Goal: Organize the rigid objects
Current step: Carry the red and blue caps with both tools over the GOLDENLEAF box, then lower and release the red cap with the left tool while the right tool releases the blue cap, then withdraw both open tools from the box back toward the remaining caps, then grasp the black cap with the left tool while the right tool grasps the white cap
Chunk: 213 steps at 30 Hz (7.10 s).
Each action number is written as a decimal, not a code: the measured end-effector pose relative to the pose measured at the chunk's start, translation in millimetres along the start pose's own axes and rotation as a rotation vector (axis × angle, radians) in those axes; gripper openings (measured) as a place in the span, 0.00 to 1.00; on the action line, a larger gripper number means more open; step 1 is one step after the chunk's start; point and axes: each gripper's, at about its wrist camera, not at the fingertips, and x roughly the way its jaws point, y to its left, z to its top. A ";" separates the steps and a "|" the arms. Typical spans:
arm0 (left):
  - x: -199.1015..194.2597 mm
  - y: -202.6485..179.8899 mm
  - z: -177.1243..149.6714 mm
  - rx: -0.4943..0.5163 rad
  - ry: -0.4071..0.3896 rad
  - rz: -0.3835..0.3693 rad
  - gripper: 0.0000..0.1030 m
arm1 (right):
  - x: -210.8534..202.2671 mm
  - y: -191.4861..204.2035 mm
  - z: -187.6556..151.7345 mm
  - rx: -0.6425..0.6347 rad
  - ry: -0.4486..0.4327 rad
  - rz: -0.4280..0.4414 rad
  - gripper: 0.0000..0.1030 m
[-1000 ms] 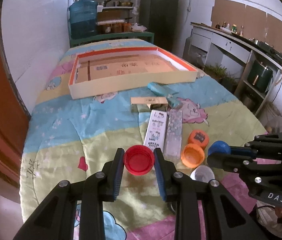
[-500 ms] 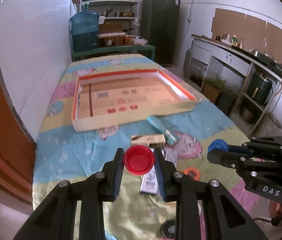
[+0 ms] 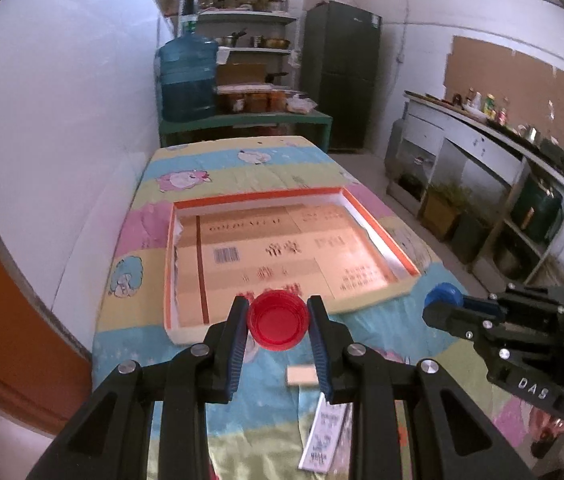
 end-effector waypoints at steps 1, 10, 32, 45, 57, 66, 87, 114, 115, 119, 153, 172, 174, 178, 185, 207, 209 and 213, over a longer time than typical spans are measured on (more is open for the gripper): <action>2.0 1.5 3.3 -0.012 0.002 0.003 0.29 | 2.1 -2.5 4.7 -0.003 -0.003 -0.001 0.11; 30.2 25.3 41.5 -0.105 -0.005 0.057 0.29 | 25.1 -20.1 39.8 -0.004 -0.021 0.001 0.11; 144.9 49.2 80.2 -0.120 0.060 0.167 0.29 | 131.1 -60.5 95.8 -0.020 0.033 0.034 0.11; 189.7 53.6 66.8 -0.110 0.130 0.169 0.29 | 181.2 -72.4 94.8 -0.015 0.122 -0.030 0.11; 210.6 58.6 55.0 -0.121 0.186 0.149 0.29 | 201.6 -78.9 87.4 -0.011 0.180 -0.057 0.11; 216.1 62.8 51.1 -0.124 0.201 0.125 0.30 | 208.7 -72.8 84.4 -0.039 0.191 -0.057 0.11; 196.6 68.6 48.2 -0.143 0.160 0.146 0.43 | 206.2 -62.7 83.5 -0.079 0.172 -0.062 0.30; 136.6 54.8 50.0 -0.107 0.005 0.184 0.43 | 161.6 -46.7 79.0 -0.031 0.119 -0.048 0.53; 134.0 53.5 50.1 -0.102 0.000 0.185 0.43 | 158.1 -45.3 78.2 -0.027 0.116 -0.048 0.54; 119.7 51.2 48.1 -0.100 -0.023 0.181 0.43 | 148.0 -43.0 72.3 -0.016 0.108 -0.058 0.71; -0.1 19.9 -21.2 -0.051 -0.114 0.118 0.74 | 22.7 -1.4 -4.0 0.058 0.011 -0.140 0.71; -30.1 9.9 -72.6 -0.097 -0.030 0.072 0.68 | -21.9 22.1 -57.1 0.071 0.026 -0.165 0.71; -33.6 10.1 -78.8 -0.104 -0.027 0.072 0.68 | -25.0 25.2 -62.6 0.068 0.028 -0.164 0.71; -39.7 12.2 -89.6 -0.122 -0.024 0.073 0.62 | -32.3 33.1 -72.7 0.055 0.025 -0.165 0.71; -47.6 13.8 -110.3 -0.140 -0.017 0.072 0.60 | -34.1 52.3 -95.5 0.015 0.055 -0.141 0.71; -50.2 11.0 -152.3 -0.095 0.016 0.041 0.60 | 12.0 90.8 -134.1 -0.103 0.163 -0.078 0.70; -50.8 8.2 -153.7 -0.086 0.017 0.034 0.60 | 14.5 92.0 -133.0 -0.111 0.161 -0.078 0.68; -47.3 5.2 -157.0 -0.073 0.035 0.017 0.60 | 19.0 93.2 -129.3 -0.121 0.148 -0.068 0.49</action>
